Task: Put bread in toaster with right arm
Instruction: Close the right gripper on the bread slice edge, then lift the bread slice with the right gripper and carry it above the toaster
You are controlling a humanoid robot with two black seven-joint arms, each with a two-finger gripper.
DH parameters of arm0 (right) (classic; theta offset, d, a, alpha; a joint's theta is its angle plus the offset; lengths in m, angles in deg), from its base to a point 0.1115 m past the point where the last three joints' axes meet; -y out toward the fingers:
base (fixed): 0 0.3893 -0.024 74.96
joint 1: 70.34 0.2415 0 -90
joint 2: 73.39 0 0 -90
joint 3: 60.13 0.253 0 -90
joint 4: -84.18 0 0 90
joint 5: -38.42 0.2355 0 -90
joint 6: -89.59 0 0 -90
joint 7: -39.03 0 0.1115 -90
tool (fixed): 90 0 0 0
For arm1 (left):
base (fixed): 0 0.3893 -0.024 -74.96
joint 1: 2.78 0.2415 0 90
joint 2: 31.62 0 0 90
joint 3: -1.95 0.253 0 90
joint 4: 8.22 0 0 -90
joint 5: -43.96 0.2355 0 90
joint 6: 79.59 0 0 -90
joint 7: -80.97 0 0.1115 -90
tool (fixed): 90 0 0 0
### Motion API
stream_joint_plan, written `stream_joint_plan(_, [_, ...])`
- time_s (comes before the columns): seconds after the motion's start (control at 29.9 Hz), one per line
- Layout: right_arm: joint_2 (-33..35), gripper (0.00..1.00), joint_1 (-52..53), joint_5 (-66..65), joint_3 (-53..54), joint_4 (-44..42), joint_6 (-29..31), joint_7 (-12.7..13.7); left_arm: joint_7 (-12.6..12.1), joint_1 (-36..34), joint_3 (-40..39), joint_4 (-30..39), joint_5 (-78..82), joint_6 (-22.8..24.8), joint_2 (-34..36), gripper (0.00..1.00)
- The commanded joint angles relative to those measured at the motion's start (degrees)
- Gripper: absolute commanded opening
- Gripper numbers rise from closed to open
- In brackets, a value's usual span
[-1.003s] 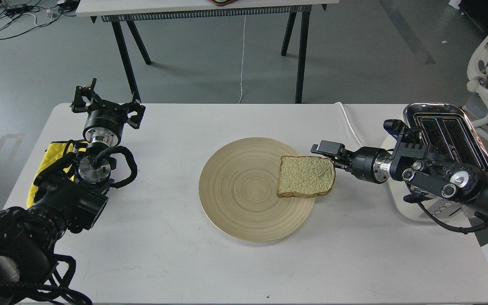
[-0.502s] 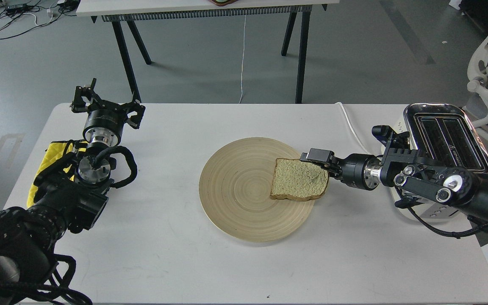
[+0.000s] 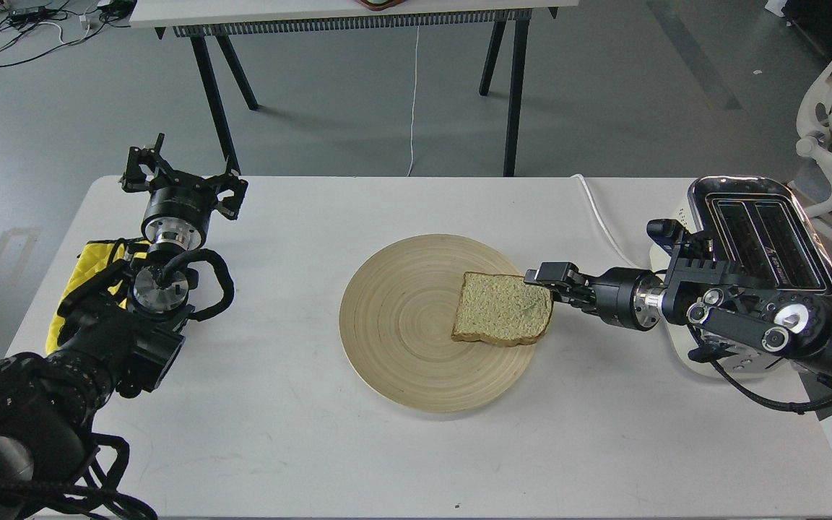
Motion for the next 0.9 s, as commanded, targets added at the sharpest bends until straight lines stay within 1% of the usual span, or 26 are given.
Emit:
stream_joint_plan(0.0, [0.4, 0.25, -0.5, 0.1, 0.0, 0.2, -0.2, -0.1, -0.1, 0.0, 0.0, 0.0, 0.0, 0.0, 0.0, 1.00])
stream_joint_plan(0.03, [0.7, 0.22, -0.6, 0.1, 0.0, 0.2, -0.2, -0.1, 0.0, 0.0, 0.0, 0.0, 0.0, 0.0, 0.0, 1.00])
stream_joint_plan(0.17, [1.0, 0.00, -0.9, 0.1, 0.0, 0.2, -0.2, -0.1, -0.1, 0.0, 0.0, 0.0, 0.0, 0.0, 0.0, 1.00])
stream_joint_plan(0.5, [1.0, 0.00, -1.7, 0.2, 2.8, 0.3, -0.6, 0.0, 0.0, 0.0, 0.0, 0.1, 0.0, 0.0, 0.0, 1.00])
stream_joint_plan(0.87, [3.1, 0.00, -1.7, 0.2, 13.7, 2.6, -0.1, 0.0, 0.0, 0.0, 0.0, 0.0, 0.0, 0.0, 0.0, 1.00])
